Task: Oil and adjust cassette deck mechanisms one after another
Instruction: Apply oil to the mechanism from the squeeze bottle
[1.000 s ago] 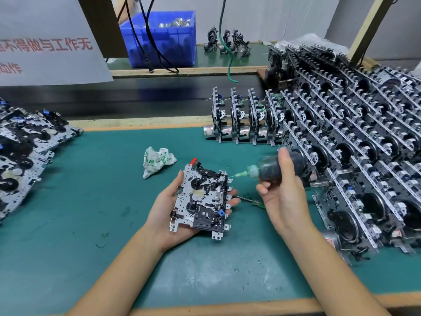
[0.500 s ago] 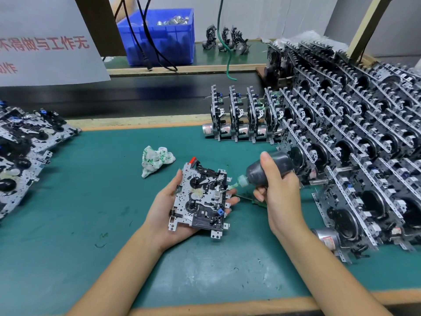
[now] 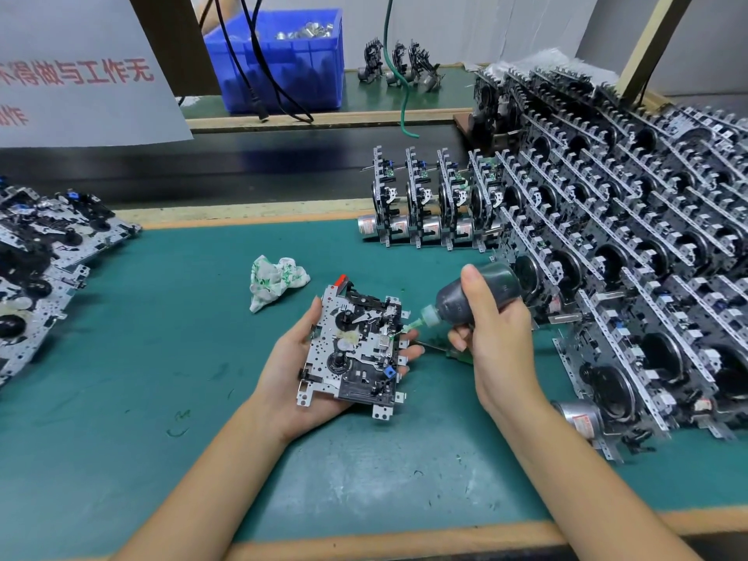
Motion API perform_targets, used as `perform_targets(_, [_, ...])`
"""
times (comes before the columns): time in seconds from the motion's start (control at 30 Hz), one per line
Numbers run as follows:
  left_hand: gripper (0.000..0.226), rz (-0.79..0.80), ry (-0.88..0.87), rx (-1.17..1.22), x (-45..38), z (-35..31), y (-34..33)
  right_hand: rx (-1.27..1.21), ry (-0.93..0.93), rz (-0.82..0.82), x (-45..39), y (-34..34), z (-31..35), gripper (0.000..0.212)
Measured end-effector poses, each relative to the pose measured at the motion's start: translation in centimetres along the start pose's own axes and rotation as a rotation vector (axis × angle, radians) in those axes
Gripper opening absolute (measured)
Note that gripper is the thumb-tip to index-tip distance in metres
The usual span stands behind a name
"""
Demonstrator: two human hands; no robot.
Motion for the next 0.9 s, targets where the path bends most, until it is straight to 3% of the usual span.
perform_targets(0.1, [0.069,0.002,-0.002,-0.007,0.0,0.0,0.0,0.001,-0.004,0.007,0.1,-0.2,0.3,0.027])
perform_targets(0.27, [0.072,0.006,-0.001,0.007,0.0,0.0,-0.1,-0.037,0.079,-0.042,0.1,0.4,1.9,0.044])
perform_targets(0.37, [0.073,0.015,-0.001,0.005,0.0,0.0,-0.3,0.218,0.163,-0.064,0.0,0.7,2.4,0.036])
perform_targets(0.5, [0.073,0.029,0.001,0.006,-0.1,0.1,-0.4,0.466,0.252,-0.008,0.0,0.1,2.1,0.048])
perform_targets(0.77, [0.074,0.035,0.003,-0.008,0.0,0.1,-0.6,0.52,0.19,0.051,-0.4,-0.4,0.9,0.045])
perform_targets(0.83, [0.074,0.037,-0.001,-0.022,0.1,0.0,-0.6,0.578,0.299,0.0,0.2,-0.3,2.1,0.046])
perform_targets(0.9, [0.075,0.066,-0.009,-0.031,0.1,-0.1,-0.8,0.688,0.536,-0.074,1.7,-0.4,4.6,0.042])
Point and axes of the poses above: each hand's wrist, its own x-axis away from the middle knuckle, its own y-axis out of the back of the hand, z = x × y, the point moved 10 cm from there along -x, towards the middle knuckle, and after that the axes turned 3 degrees about -x, right-handed, at the moved point
